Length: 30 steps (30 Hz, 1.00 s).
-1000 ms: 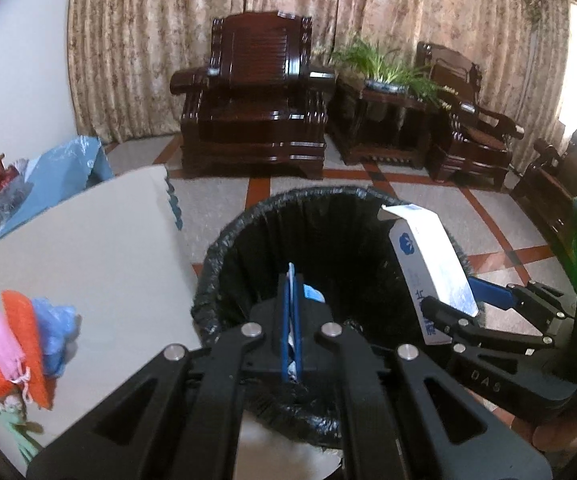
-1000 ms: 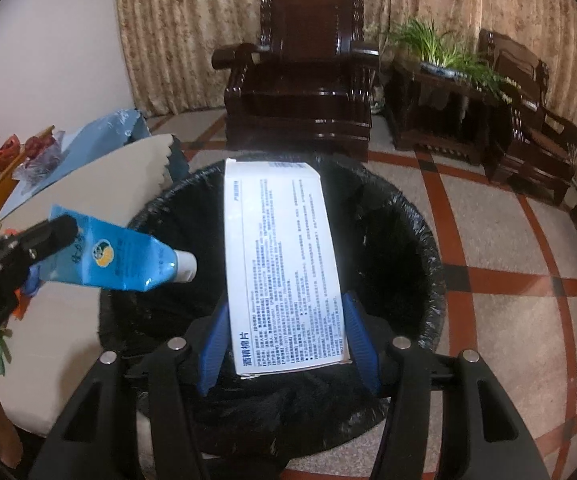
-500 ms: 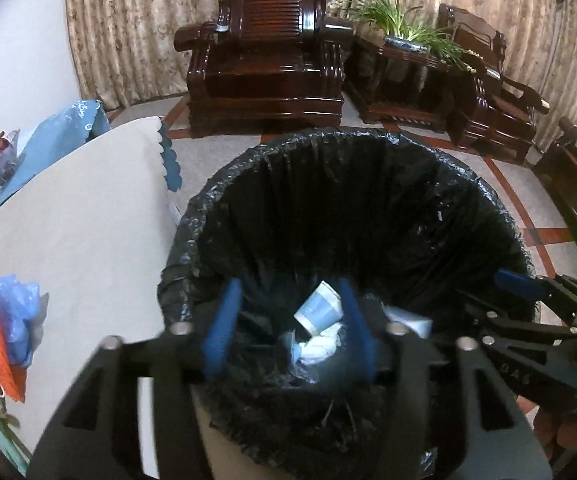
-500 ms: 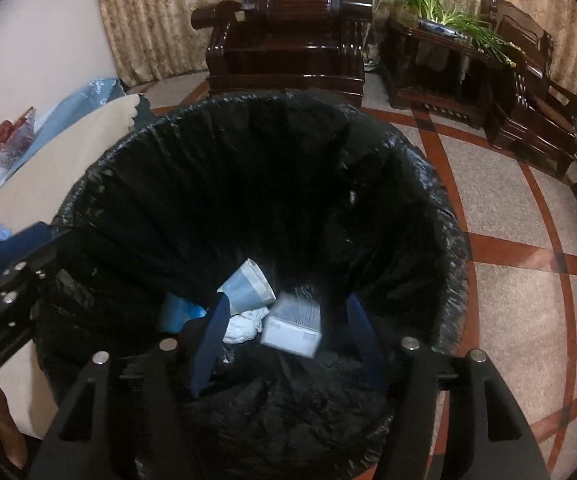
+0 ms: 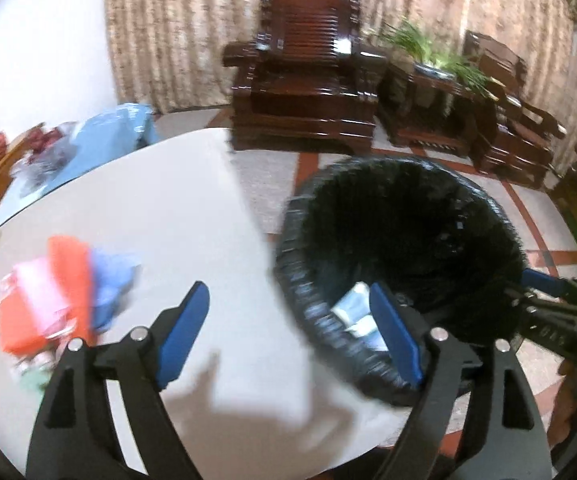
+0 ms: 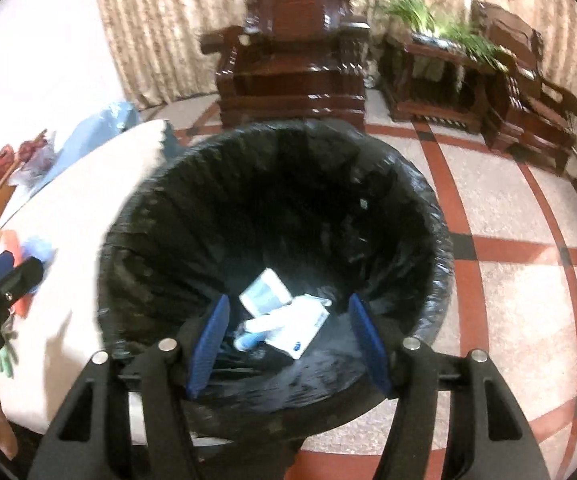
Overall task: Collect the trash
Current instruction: 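Open both grippers to drop the box and tube into the bin, then grasp the green glove with the left gripper while the right grasps the pink mask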
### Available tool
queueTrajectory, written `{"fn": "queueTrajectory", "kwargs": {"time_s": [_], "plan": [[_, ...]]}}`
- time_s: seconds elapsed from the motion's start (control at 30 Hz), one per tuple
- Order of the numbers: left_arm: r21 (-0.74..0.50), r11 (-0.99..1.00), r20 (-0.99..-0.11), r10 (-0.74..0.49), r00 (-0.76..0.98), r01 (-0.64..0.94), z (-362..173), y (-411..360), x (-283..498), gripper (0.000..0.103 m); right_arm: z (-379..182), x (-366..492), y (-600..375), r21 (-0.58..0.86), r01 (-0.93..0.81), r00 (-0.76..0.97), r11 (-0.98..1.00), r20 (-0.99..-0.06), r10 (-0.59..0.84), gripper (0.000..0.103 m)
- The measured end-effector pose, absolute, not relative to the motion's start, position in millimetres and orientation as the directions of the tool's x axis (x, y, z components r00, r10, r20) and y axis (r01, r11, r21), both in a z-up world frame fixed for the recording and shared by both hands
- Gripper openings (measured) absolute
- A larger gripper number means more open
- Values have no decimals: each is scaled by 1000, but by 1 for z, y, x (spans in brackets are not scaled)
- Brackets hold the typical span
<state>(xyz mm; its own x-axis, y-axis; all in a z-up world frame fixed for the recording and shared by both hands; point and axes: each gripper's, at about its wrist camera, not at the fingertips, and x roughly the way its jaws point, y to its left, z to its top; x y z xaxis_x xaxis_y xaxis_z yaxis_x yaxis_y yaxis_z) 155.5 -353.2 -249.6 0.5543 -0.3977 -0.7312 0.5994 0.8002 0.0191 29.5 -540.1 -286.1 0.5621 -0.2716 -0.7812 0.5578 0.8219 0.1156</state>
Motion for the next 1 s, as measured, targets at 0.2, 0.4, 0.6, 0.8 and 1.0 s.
{"fn": "queueTrajectory", "kwargs": {"time_s": [0.2, 0.4, 0.6, 0.8, 1.0], "plan": [[9, 869, -718, -338, 608, 494, -236, -260, 164, 86, -265, 44, -477, 155, 454, 639, 878, -743, -200, 64], [39, 936, -704, -222, 674, 350, -239, -154, 171, 87, -262, 73, -406, 162, 338, 672, 927, -731, -117, 64], [5, 975, -717, -152, 680, 224, -253, -77, 188, 87, -274, 106, -344, 157, 236, 673, 959, -738, -45, 64], [-8, 978, -734, -148, 663, 209, -271, -58, 198, 86, -281, 134, -302, 153, 180, 688, 972, -726, -13, 64], [-23, 976, -771, -156, 617, 218, -302, -63, 218, 80, -292, 159, -279, 157, 152, 686, 976, -728, 10, 64]]}}
